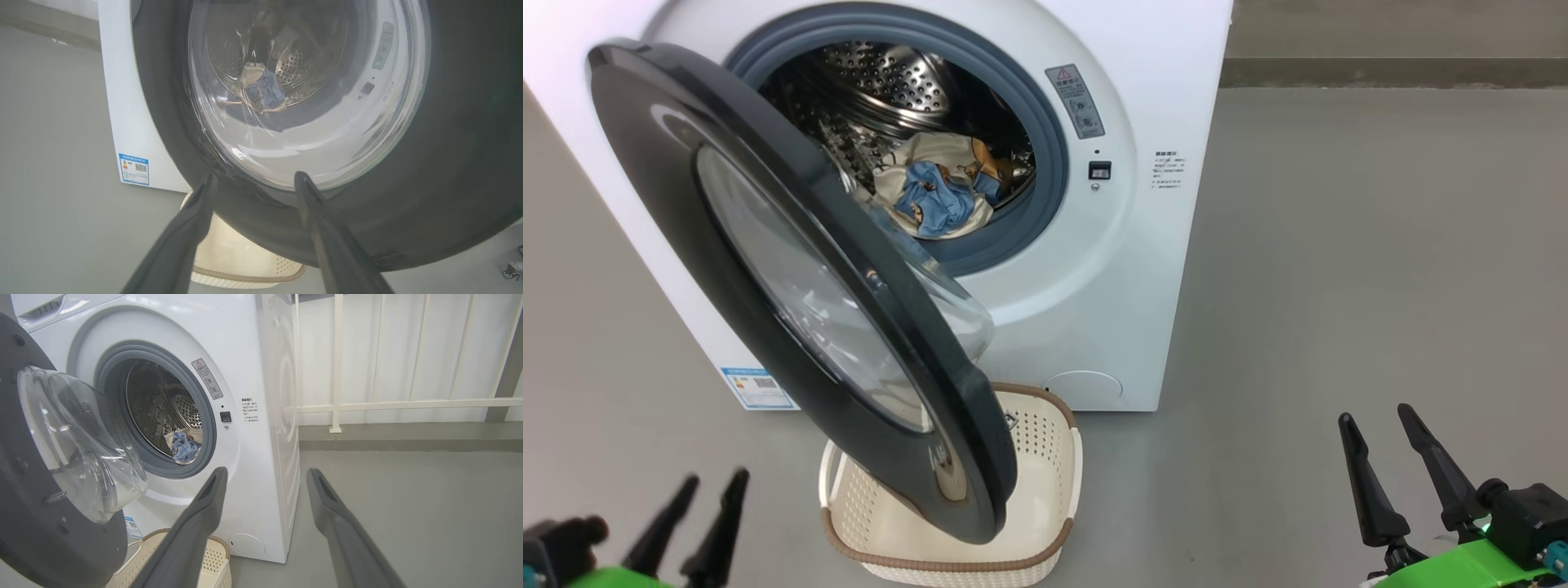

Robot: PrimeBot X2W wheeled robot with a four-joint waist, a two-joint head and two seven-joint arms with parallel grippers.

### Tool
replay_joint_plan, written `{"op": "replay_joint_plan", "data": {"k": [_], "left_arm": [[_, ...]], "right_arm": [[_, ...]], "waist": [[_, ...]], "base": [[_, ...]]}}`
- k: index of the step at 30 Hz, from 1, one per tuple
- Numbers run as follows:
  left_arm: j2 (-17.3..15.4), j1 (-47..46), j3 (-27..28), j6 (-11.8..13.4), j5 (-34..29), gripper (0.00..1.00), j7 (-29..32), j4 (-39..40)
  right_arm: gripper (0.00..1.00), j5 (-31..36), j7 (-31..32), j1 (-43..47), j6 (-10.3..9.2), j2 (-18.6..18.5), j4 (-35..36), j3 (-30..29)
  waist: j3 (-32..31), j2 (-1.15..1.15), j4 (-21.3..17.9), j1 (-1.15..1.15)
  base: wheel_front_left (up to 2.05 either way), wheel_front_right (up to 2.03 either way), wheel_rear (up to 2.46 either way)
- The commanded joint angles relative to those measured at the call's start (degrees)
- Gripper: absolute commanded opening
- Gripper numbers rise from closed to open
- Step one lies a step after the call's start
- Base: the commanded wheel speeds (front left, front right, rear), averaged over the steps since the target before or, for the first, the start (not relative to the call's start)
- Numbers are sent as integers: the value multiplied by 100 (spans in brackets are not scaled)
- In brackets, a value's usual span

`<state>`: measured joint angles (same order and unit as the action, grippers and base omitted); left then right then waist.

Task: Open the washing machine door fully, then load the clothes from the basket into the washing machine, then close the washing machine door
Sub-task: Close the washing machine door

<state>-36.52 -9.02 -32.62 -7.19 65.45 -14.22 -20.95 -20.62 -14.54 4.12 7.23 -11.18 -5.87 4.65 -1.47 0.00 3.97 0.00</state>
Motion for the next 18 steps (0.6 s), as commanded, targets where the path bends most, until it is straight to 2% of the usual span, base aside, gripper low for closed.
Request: {"op": "replay_joint_plan", "data": {"k": [1,10,15,18], "left_arm": [[-115,-241,515,-30,-310,100,-74,79],[476,219,1688,-30,-2221,100,-76,436],[818,468,2178,-30,-3022,100,-77,652],[926,551,2298,-30,-3206,100,-77,703]], "right_arm": [[100,43,-46,-63,25,-84,144,57],[100,41,-46,-41,25,-74,133,27],[100,40,-46,-58,25,-81,110,23],[100,38,-46,-60,25,-84,102,19]], "waist": [[6,0,20,0],[13,0,61,0],[13,0,61,0],[14,0,61,0]], "base": [[0,0,0],[0,0,0],[0,0,0],[0,0,0]]}}
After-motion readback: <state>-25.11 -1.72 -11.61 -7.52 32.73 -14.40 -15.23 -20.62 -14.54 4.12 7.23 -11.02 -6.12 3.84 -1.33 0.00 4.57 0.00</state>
